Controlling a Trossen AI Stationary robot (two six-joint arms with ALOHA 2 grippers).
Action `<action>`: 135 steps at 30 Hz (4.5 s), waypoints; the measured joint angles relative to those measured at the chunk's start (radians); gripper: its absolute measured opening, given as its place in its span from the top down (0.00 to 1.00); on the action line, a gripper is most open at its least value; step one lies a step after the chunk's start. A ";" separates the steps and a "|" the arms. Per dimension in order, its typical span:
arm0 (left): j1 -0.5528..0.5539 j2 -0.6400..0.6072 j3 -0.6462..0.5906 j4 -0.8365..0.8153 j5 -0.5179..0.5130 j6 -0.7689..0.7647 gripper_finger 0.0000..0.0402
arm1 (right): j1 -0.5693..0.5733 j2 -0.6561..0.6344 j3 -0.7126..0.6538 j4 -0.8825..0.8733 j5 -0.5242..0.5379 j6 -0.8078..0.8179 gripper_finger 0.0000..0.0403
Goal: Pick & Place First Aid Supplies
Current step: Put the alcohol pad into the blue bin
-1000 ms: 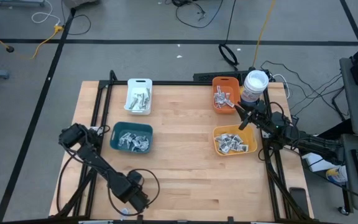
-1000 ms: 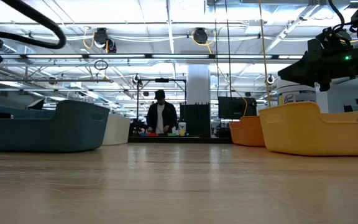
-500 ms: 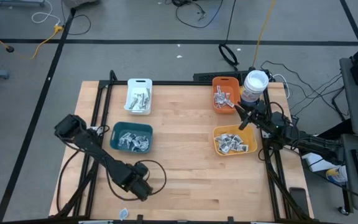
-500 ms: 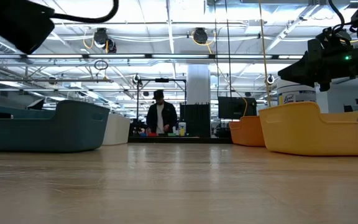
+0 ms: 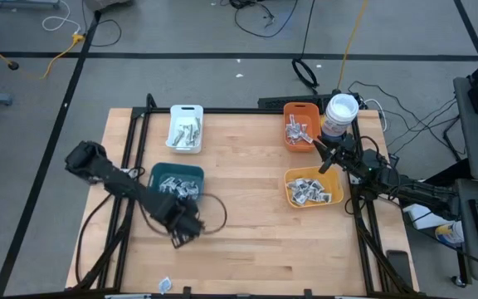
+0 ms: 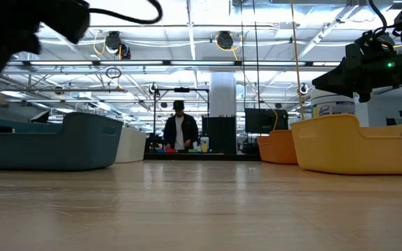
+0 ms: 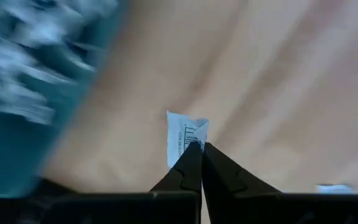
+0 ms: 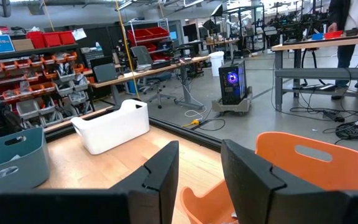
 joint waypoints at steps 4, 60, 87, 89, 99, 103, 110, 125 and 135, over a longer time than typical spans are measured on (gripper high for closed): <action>0.105 -0.033 0.000 -0.086 -0.061 0.170 1.00 | 0.000 0.000 0.000 0.000 0.000 0.000 0.71; 0.430 -0.306 -0.322 0.099 -0.171 0.293 0.31 | 0.000 0.000 0.000 0.000 0.000 0.000 0.71; -0.205 -0.241 -0.299 0.295 0.098 -1.040 0.37 | 0.000 0.000 0.000 0.000 0.000 0.000 0.71; -0.236 -0.242 -0.299 0.310 0.100 -1.103 0.38 | 0.000 0.000 0.000 0.000 0.000 0.000 0.71; -0.343 -0.013 -0.135 0.332 0.101 -1.178 0.36 | 0.000 0.000 0.000 0.000 0.000 0.000 0.71; -0.386 0.078 -0.039 0.341 0.077 -1.213 0.36 | 0.000 0.000 0.000 0.000 0.000 0.000 0.71; -0.455 0.221 0.102 0.340 0.079 -1.254 0.40 | 0.000 0.000 0.000 0.000 0.000 0.000 0.71; -0.511 0.315 0.195 0.290 0.075 -1.302 0.41 | 0.000 0.000 0.000 0.000 0.000 0.000 0.71; -0.520 0.315 0.124 0.327 0.045 -1.321 0.41 | 0.000 0.000 0.000 0.000 0.000 0.000 0.71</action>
